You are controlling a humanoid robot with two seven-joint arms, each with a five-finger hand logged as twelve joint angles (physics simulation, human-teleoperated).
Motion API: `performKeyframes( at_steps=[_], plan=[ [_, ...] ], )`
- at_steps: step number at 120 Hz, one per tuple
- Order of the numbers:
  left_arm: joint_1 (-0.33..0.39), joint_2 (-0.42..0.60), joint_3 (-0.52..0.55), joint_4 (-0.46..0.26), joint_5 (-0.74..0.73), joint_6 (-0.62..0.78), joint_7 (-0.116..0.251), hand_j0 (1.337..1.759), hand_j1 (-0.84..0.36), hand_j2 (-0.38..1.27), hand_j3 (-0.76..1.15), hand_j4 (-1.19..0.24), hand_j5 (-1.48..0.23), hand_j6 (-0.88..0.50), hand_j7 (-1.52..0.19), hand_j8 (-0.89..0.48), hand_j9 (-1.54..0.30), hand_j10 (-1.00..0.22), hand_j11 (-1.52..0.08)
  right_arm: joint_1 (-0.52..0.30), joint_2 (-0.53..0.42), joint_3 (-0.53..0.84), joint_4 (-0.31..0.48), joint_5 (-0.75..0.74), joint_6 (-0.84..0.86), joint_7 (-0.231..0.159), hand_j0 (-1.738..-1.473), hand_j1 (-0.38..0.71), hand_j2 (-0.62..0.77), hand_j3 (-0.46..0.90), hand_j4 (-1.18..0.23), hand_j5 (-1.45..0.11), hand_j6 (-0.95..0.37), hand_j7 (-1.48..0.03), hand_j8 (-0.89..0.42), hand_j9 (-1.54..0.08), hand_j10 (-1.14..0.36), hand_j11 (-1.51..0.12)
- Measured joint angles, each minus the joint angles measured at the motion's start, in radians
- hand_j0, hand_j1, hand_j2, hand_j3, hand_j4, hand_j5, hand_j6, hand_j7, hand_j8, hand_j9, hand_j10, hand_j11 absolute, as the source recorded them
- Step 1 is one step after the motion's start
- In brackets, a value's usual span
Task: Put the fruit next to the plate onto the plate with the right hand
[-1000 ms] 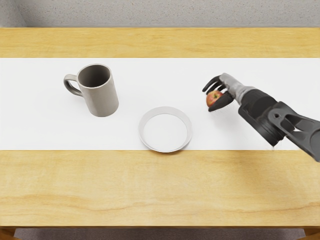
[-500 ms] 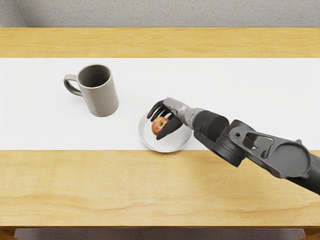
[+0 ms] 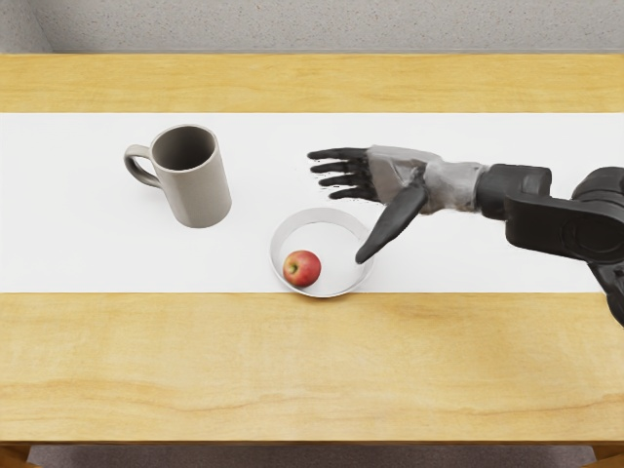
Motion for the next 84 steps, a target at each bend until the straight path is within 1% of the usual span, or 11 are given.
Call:
performKeyframes(
  at_steps=[15, 22, 31, 38, 63, 84],
  plan=[
    [-0.001, 0.000, -0.001, 0.000, 0.000, 0.000, 0.000, 1.658, 0.35, 0.00, 0.00, 0.00, 0.00, 0.00, 0.00, 0.00, 0.00, 0.00, 0.00, -0.111, -0.011, 0.152, -0.039, 0.081, 0.079, 0.002, -1.658, -0.28, 0.01, 0.00, -0.06, -0.09, -0.06, -0.09, -0.05, -0.09, -0.06, -0.09],
    [0.001, 0.000, 0.000, 0.000, 0.000, 0.000, 0.000, 1.658, 0.35, 0.00, 0.00, 0.00, 0.00, 0.00, 0.00, 0.00, 0.00, 0.00, 0.00, -0.167, -0.023, 0.230, -0.054, 0.116, 0.094, 0.004, -1.658, -0.29, 0.01, 0.00, -0.06, -0.08, -0.05, -0.07, -0.05, -0.08, -0.05, -0.08],
    [0.002, 0.000, 0.000, 0.000, 0.000, 0.000, 0.000, 1.658, 0.35, 0.00, 0.00, 0.00, 0.00, 0.00, 0.00, 0.00, 0.00, 0.00, 0.00, -0.263, -0.044, 0.363, -0.085, 0.170, 0.104, 0.005, -1.658, -0.29, 0.00, 0.00, -0.05, -0.07, -0.05, -0.06, -0.04, -0.07, -0.05, -0.07],
    [0.000, 0.000, 0.000, 0.000, 0.001, 0.000, 0.000, 1.658, 0.35, 0.00, 0.00, 0.00, 0.00, 0.00, 0.00, 0.00, 0.00, 0.00, 0.00, -0.313, -0.061, 0.430, -0.113, 0.208, 0.108, 0.006, -1.658, -0.30, 0.00, 0.00, -0.04, -0.06, -0.04, -0.06, -0.04, -0.06, -0.04, -0.06],
    [-0.005, 0.000, 0.000, 0.000, 0.001, 0.000, 0.000, 1.658, 0.35, 0.00, 0.00, 0.00, 0.00, 0.00, 0.00, 0.00, 0.00, 0.00, 0.00, -0.402, -0.114, 0.556, -0.251, 0.333, 0.113, 0.005, -1.658, -0.31, 0.00, 0.00, -0.03, -0.05, -0.03, -0.05, -0.03, -0.05, -0.03, -0.05],
    [-0.006, 0.000, -0.001, 0.001, 0.002, 0.000, 0.000, 1.658, 0.35, 0.00, 0.00, 0.00, 0.00, 0.00, 0.00, 0.00, 0.00, 0.00, 0.00, -0.436, -0.131, 0.596, -0.295, 0.379, 0.113, 0.005, -1.658, -0.31, 0.00, 0.00, -0.03, -0.04, -0.03, -0.04, -0.03, -0.04, -0.03, -0.04]
  ],
)
